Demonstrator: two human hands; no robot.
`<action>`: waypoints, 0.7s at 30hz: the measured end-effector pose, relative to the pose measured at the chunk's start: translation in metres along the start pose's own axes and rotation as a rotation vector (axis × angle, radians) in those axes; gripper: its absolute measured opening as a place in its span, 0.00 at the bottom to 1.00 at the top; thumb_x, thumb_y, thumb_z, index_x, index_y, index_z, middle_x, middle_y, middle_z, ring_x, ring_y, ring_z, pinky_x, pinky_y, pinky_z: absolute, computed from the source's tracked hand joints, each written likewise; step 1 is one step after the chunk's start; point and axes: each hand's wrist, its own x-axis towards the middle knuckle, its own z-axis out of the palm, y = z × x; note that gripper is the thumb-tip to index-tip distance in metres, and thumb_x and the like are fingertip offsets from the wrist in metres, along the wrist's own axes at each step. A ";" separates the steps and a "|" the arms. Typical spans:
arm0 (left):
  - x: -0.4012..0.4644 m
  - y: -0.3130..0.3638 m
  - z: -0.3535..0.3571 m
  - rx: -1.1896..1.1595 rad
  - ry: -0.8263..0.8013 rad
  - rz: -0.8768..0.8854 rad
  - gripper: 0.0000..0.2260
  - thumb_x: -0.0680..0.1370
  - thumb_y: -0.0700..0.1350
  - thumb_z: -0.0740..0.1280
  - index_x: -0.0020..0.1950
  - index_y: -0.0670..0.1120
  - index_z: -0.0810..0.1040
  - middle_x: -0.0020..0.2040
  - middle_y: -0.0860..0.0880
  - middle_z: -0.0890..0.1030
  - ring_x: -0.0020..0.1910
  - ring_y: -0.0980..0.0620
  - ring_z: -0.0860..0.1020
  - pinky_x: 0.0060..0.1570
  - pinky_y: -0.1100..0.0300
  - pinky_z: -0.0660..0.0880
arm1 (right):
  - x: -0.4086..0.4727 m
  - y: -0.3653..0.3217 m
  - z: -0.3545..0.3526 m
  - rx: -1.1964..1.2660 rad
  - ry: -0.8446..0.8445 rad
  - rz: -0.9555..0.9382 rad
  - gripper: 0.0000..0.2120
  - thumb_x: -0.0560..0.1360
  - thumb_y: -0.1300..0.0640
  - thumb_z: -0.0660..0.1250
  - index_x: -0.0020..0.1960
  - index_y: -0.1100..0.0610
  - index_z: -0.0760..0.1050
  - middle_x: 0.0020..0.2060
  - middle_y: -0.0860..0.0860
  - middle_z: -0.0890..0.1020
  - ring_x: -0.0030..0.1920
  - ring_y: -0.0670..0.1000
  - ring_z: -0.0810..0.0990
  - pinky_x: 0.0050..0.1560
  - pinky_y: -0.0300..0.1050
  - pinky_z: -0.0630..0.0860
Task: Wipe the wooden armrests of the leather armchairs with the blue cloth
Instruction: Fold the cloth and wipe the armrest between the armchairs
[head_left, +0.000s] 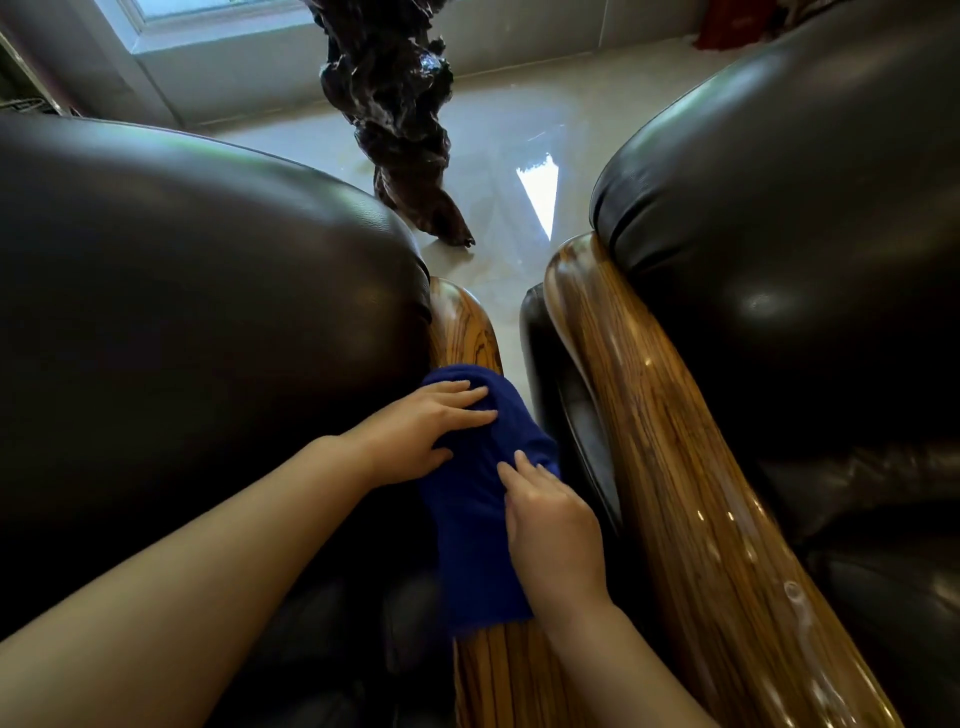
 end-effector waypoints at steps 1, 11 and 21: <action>-0.002 0.005 0.003 -0.002 0.034 0.002 0.27 0.75 0.39 0.65 0.71 0.54 0.63 0.75 0.52 0.60 0.74 0.52 0.54 0.72 0.58 0.50 | -0.003 0.002 -0.002 0.004 0.024 -0.019 0.16 0.74 0.66 0.65 0.61 0.59 0.76 0.61 0.58 0.78 0.60 0.57 0.78 0.59 0.51 0.77; -0.080 0.077 0.043 -0.151 0.289 -0.185 0.12 0.76 0.46 0.64 0.58 0.51 0.78 0.54 0.50 0.82 0.53 0.53 0.78 0.56 0.57 0.74 | -0.039 0.034 -0.057 0.218 -0.121 0.052 0.07 0.74 0.59 0.66 0.50 0.50 0.79 0.46 0.45 0.83 0.44 0.39 0.76 0.48 0.28 0.68; -0.152 0.175 -0.063 -0.541 0.329 -0.277 0.09 0.72 0.41 0.70 0.49 0.51 0.82 0.42 0.58 0.81 0.42 0.64 0.80 0.44 0.71 0.76 | -0.097 0.007 -0.196 0.324 -0.106 0.005 0.06 0.69 0.60 0.72 0.44 0.51 0.80 0.37 0.42 0.80 0.40 0.41 0.79 0.38 0.30 0.74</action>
